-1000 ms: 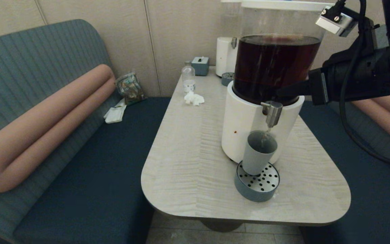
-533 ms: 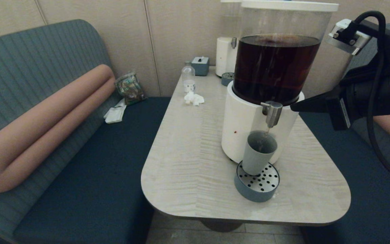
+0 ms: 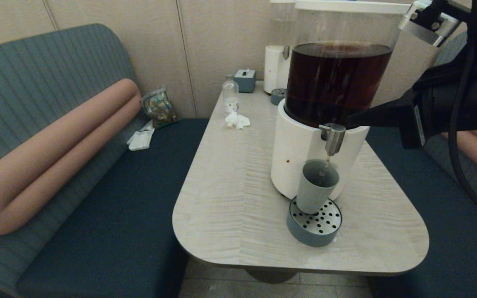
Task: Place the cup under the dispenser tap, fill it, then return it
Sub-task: Turn off the faucet
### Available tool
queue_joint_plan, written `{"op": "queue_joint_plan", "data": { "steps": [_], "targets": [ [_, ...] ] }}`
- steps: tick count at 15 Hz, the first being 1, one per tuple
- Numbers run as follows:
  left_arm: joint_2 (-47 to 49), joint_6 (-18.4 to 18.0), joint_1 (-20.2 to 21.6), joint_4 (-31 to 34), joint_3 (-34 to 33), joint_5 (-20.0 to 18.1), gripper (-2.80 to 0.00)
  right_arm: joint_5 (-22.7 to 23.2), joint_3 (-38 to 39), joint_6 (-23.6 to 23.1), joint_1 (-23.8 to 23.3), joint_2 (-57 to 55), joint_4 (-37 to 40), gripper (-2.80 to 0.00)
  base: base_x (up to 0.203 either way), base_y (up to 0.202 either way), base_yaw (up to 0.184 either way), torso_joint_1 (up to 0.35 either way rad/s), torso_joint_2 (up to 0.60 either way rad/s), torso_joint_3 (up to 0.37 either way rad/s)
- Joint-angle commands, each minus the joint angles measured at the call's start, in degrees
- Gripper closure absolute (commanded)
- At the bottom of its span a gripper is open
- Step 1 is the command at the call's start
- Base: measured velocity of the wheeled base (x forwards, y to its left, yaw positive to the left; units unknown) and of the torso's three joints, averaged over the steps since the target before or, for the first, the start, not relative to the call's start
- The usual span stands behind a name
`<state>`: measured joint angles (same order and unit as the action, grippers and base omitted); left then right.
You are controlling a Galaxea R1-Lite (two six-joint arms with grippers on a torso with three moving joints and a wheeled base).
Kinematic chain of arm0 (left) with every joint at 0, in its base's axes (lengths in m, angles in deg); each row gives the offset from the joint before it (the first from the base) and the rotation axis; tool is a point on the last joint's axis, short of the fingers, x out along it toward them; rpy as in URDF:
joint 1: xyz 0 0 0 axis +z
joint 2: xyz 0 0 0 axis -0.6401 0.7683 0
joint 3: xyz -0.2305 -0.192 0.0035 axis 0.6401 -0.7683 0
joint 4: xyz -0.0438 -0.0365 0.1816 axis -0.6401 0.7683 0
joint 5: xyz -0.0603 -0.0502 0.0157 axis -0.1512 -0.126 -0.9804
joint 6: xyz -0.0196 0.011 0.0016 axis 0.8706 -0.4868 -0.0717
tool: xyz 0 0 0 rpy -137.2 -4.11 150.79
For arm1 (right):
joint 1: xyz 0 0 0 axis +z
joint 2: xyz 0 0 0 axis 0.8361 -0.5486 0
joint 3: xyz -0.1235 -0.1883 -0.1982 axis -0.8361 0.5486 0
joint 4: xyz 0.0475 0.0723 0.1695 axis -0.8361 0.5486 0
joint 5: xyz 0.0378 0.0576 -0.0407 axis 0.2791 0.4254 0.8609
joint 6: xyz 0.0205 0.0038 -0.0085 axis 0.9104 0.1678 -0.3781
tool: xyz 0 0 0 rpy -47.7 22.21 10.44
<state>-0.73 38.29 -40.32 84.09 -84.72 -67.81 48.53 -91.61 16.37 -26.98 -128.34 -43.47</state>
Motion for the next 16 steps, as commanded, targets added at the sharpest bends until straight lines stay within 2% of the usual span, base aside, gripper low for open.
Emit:
{"op": "queue_joint_plan", "data": {
  "steps": [1,4,8,12,16],
  "targets": [
    [0.1,0.1,0.0,0.0,0.0,0.0,0.00,-0.4,-3.1,2.6,1.0,-3.4,0.3,0.00,0.000,0.000,0.000,0.000,0.00,0.000],
    [0.1,0.1,0.0,0.0,0.0,0.0,0.00,-4.5,-5.8,4.2,3.8,-6.9,1.8,0.00,0.000,0.000,0.000,0.000,0.00,0.000],
    [0.1,0.1,0.0,0.0,0.0,0.0,0.00,-14.8,-7.0,5.4,7.6,-11.3,2.4,0.00,0.000,0.000,0.000,0.000,0.00,0.000],
    [0.1,0.1,0.0,0.0,0.0,0.1,0.00,-18.5,-9.2,5.2,7.8,-13.0,4.0,0.00,0.000,0.000,0.000,0.000,0.00,0.000],
    [0.1,0.1,0.0,0.0,0.0,0.1,0.00,-19.0,-9.5,5.1,7.2,-13.4,4.0,0.00,0.000,0.000,0.000,0.000,0.00,0.000]
  ]
}}
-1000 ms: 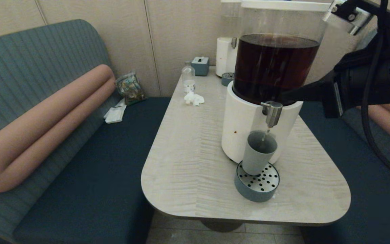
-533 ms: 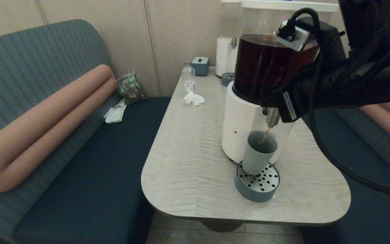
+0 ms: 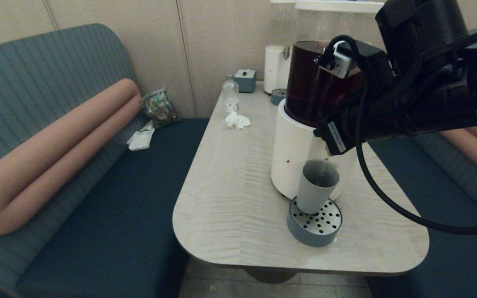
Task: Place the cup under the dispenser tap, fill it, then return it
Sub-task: Turn off the faucet
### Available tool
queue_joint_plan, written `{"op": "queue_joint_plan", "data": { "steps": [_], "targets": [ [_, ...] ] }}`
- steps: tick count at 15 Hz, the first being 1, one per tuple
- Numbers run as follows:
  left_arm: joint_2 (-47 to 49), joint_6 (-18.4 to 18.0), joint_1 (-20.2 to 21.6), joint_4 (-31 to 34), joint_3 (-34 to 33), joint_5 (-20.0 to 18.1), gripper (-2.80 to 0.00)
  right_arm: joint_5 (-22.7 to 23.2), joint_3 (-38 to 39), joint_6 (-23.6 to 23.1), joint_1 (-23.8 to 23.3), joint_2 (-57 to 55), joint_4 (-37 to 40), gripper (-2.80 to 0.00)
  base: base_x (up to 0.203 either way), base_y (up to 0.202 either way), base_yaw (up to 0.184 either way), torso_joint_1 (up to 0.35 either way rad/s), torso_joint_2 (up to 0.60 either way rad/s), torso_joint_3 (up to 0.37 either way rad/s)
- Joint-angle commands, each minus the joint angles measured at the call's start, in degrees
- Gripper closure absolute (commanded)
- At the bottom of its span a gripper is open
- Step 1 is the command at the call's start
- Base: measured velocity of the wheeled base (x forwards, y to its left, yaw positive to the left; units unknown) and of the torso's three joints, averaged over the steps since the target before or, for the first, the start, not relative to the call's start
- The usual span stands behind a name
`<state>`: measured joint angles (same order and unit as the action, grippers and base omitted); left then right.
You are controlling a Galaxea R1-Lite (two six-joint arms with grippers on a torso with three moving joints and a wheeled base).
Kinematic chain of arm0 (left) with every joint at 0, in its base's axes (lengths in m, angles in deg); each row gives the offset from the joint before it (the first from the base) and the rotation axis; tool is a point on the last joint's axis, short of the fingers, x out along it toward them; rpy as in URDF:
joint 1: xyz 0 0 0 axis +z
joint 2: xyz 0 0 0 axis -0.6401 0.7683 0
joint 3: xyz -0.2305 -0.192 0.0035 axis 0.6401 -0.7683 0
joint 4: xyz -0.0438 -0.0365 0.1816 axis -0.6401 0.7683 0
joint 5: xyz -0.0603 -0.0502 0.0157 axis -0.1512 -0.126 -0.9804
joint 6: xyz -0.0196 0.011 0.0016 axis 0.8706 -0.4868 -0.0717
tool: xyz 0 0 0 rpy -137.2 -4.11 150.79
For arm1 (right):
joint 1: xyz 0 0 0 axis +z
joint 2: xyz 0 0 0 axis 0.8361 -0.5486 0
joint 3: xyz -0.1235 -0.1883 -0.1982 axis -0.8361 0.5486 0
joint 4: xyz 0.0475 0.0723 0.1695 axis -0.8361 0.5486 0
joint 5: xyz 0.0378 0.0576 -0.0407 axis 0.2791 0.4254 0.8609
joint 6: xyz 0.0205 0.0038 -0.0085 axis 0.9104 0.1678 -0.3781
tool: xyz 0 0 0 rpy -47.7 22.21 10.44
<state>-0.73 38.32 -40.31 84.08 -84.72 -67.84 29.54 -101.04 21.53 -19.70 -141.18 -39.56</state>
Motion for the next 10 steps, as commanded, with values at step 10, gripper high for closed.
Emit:
{"op": "queue_joint_plan", "data": {
  "steps": [10],
  "targets": [
    [0.1,0.0,0.0,0.0,0.0,0.0,0.00,0.1,-1.4,-0.4,-2.3,-2.5,-1.2,0.00,0.000,0.000,0.000,0.000,0.00,0.000]
  ]
}}
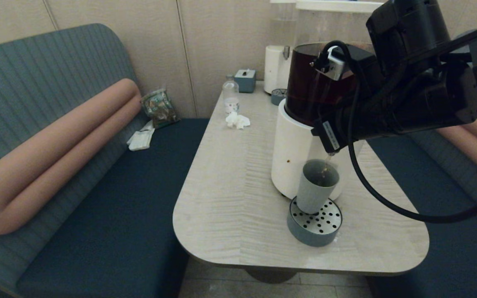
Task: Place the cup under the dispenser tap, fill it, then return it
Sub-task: Turn off the faucet
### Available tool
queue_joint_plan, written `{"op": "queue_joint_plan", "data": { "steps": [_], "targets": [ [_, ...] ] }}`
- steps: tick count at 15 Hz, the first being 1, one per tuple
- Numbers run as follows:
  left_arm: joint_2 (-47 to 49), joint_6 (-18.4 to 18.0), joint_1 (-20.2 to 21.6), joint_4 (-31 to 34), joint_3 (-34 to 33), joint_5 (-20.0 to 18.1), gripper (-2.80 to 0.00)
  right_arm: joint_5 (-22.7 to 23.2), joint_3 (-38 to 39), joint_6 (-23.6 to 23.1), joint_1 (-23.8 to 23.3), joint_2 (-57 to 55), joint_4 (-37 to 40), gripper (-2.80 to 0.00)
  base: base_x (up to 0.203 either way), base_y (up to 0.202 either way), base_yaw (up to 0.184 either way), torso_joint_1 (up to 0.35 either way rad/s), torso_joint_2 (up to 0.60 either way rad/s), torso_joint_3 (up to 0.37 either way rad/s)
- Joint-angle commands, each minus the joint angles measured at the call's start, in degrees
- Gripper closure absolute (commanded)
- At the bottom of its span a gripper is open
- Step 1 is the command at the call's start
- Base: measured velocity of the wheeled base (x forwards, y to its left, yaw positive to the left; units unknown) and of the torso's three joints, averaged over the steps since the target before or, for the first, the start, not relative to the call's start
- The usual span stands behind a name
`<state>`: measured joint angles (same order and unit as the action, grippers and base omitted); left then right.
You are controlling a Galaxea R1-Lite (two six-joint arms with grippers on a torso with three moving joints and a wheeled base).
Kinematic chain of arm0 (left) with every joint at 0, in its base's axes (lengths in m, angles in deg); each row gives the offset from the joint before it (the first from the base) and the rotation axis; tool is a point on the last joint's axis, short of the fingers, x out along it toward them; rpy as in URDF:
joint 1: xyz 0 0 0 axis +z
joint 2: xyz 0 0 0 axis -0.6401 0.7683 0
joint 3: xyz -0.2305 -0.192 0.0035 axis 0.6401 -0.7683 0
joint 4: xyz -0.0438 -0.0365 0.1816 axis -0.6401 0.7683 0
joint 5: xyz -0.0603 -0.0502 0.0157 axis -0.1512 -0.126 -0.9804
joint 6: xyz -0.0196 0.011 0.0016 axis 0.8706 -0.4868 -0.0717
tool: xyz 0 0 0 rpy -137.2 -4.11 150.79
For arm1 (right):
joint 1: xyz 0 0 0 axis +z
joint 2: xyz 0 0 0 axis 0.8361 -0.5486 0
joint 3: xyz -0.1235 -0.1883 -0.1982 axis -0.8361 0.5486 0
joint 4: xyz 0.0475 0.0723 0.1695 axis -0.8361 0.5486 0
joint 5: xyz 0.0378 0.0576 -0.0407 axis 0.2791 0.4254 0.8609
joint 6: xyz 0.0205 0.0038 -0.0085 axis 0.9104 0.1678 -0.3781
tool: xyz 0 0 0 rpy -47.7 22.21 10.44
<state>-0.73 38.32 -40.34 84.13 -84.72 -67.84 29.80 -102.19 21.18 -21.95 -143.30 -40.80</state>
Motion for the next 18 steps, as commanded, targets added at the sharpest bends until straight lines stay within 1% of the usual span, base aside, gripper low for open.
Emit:
{"op": "queue_joint_plan", "data": {
  "steps": [1,11,14,18],
  "targets": [
    [0.1,0.0,0.0,-0.1,0.0,0.0,0.00,-0.2,-0.4,-0.2,-0.1,-0.4,0.1,0.00,0.000,0.000,0.000,0.000,0.00,0.000],
    [0.1,0.0,0.0,-0.1,0.0,0.1,0.00,0.1,-1.1,-0.6,-1.9,-1.7,0.0,0.00,0.000,0.000,0.000,0.000,0.00,0.000],
    [0.1,0.0,0.0,-0.1,0.0,0.1,0.00,0.2,-1.0,-1.3,-2.4,-1.9,-1.5,0.00,0.000,0.000,0.000,0.000,0.00,0.000],
    [0.1,0.0,0.0,-0.1,0.0,0.1,0.00,0.2,-1.0,-1.6,-3.1,-2.2,-1.6,0.00,0.000,0.000,0.000,0.000,0.00,0.000]
  ]
}}
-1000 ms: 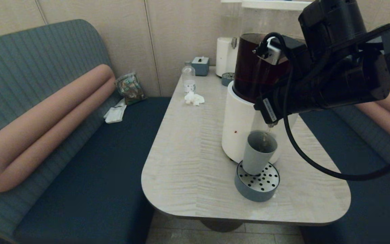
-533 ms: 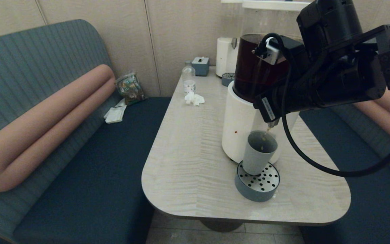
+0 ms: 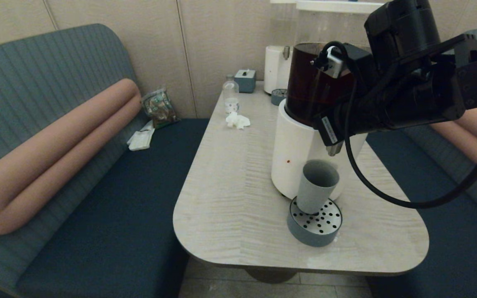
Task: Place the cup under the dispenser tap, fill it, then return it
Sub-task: Turn off the faucet
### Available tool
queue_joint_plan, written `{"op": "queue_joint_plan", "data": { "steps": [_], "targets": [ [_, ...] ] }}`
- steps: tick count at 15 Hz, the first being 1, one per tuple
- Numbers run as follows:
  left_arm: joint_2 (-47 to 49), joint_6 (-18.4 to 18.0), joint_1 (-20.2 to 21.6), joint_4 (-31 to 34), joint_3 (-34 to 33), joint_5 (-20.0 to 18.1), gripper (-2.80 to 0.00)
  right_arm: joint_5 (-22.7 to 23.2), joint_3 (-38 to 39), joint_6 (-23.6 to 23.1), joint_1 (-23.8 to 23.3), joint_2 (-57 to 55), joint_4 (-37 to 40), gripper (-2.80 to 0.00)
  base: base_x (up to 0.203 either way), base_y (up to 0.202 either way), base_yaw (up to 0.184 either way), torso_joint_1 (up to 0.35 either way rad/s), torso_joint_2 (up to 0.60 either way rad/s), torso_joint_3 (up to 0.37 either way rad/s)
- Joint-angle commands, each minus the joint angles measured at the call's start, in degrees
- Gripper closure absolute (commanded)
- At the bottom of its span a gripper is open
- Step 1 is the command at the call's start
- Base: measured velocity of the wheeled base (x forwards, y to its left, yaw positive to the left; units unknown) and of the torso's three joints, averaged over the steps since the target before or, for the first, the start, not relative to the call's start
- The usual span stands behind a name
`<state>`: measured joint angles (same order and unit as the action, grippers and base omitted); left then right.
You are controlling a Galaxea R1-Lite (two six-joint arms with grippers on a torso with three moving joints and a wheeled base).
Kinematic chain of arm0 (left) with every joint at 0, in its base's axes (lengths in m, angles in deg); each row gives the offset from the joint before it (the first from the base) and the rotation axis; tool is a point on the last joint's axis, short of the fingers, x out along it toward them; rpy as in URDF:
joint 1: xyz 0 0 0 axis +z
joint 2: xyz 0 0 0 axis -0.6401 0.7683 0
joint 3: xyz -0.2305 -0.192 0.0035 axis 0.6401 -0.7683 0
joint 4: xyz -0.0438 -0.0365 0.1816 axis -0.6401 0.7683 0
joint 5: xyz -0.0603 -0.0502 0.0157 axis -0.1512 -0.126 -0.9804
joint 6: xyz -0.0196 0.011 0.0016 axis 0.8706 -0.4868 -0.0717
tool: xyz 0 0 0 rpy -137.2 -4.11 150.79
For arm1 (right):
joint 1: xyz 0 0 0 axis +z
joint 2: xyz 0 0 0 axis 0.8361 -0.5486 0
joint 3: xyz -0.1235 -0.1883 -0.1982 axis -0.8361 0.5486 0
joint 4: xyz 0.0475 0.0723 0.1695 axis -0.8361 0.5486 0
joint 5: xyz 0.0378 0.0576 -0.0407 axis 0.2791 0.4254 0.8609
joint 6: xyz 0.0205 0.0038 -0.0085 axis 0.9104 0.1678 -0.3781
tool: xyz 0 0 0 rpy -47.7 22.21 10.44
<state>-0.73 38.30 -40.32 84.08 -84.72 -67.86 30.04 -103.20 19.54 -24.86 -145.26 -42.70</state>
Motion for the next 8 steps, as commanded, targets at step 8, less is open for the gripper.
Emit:
{"op": "queue_joint_plan", "data": {
  "steps": [8],
  "targets": [
    [0.1,0.1,0.0,0.0,0.0,0.0,0.00,-0.1,0.0,-0.1,-1.3,-0.4,-0.8,0.00,0.000,0.000,0.000,0.000,0.00,0.000]
  ]
}}
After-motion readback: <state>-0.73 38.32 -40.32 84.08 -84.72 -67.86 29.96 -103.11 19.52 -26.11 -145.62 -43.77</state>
